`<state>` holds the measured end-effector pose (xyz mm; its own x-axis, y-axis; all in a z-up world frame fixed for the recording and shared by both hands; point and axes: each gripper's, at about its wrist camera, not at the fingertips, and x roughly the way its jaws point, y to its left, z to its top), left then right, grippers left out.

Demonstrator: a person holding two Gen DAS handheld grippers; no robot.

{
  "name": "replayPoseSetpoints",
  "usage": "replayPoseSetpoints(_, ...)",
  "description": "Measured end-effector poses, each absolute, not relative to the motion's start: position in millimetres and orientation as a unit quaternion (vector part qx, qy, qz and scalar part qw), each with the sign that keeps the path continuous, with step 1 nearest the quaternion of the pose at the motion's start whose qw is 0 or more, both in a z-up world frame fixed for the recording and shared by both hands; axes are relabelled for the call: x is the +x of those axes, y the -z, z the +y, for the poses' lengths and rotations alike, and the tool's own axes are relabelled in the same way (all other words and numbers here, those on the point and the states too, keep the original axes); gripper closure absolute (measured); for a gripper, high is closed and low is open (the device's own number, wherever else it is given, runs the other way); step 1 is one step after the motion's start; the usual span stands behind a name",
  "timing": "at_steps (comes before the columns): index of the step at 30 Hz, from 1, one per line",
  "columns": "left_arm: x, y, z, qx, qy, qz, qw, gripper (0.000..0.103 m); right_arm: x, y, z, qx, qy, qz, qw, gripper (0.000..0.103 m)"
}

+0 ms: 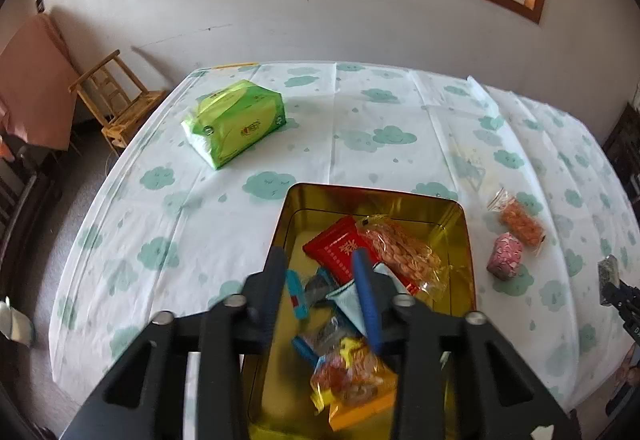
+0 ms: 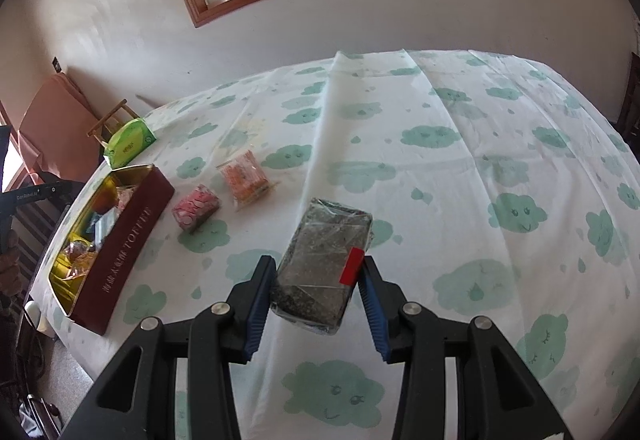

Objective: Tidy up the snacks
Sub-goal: 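Lower the yellow packet into the tin and open the left gripper, then carry the grey packet over the tin and release it with the right gripper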

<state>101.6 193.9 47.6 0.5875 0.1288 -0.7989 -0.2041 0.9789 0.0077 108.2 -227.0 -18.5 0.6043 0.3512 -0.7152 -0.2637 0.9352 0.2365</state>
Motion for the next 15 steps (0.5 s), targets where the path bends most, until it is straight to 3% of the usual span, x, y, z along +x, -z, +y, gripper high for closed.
replayPoseSetpoints(15, -0.7, -38.3, 200.8, -0.067, -0.183, 0.438, 0.877, 0.066, 109.7, -36.7, -117.0, 0.036, -0.301, 0.373, 0.877, 0.06)
